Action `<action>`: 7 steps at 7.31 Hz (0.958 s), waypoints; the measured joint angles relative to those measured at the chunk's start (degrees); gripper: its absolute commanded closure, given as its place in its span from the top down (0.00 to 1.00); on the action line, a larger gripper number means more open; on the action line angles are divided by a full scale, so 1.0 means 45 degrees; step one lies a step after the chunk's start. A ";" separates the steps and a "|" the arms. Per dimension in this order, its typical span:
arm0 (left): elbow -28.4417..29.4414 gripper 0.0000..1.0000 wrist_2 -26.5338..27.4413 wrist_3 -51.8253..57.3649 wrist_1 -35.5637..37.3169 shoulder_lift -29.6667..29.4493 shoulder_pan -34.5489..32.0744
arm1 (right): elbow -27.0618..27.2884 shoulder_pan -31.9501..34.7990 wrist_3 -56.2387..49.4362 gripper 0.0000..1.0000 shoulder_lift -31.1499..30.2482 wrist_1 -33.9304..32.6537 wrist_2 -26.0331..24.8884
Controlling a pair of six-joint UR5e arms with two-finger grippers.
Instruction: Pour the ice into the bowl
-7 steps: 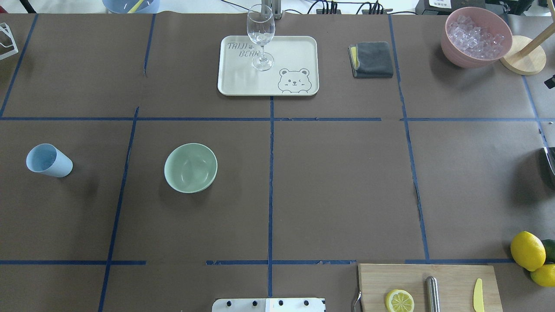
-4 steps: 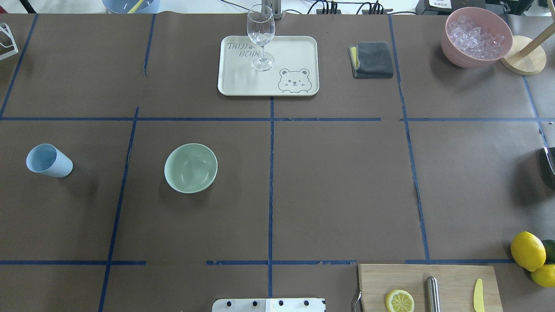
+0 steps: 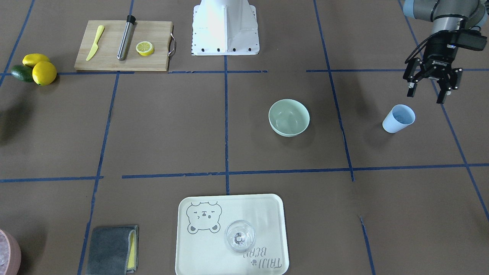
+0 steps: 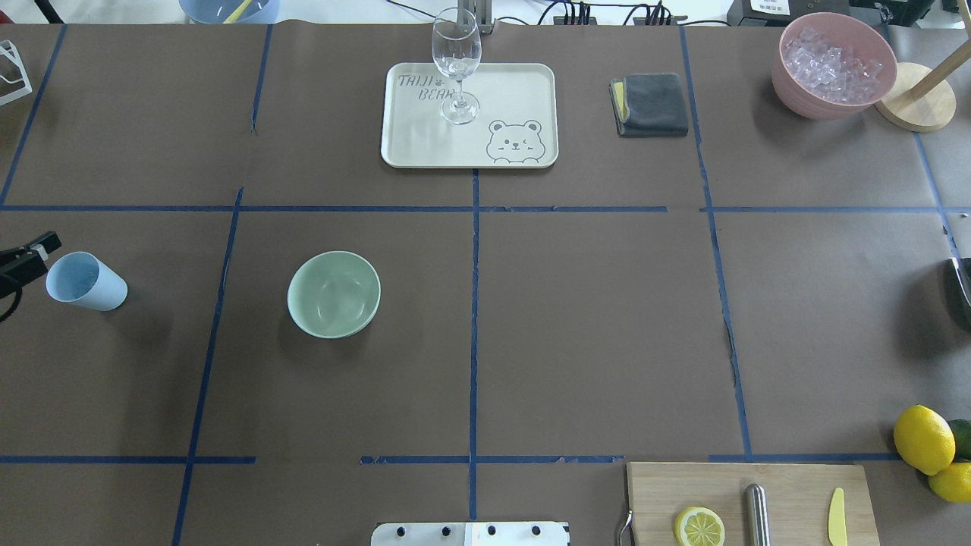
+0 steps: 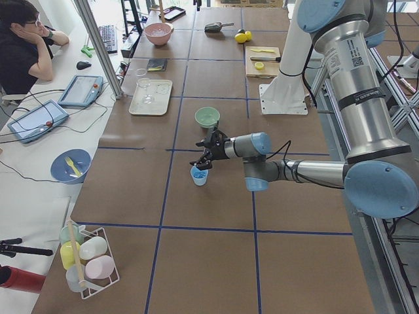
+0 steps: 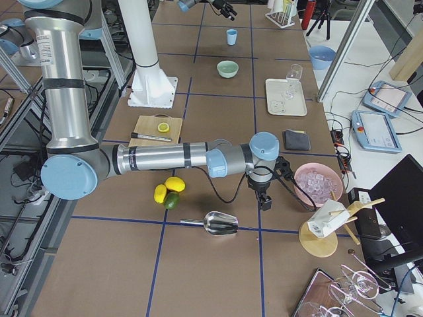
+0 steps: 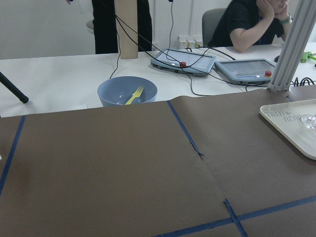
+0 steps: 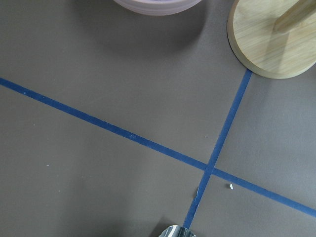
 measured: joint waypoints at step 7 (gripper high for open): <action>0.3130 1.00 0.7042 -0.1877 0.0241 -0.0993 0.4300 | -0.0029 0.0157 0.0019 1.00 -0.0031 0.0000 -0.0023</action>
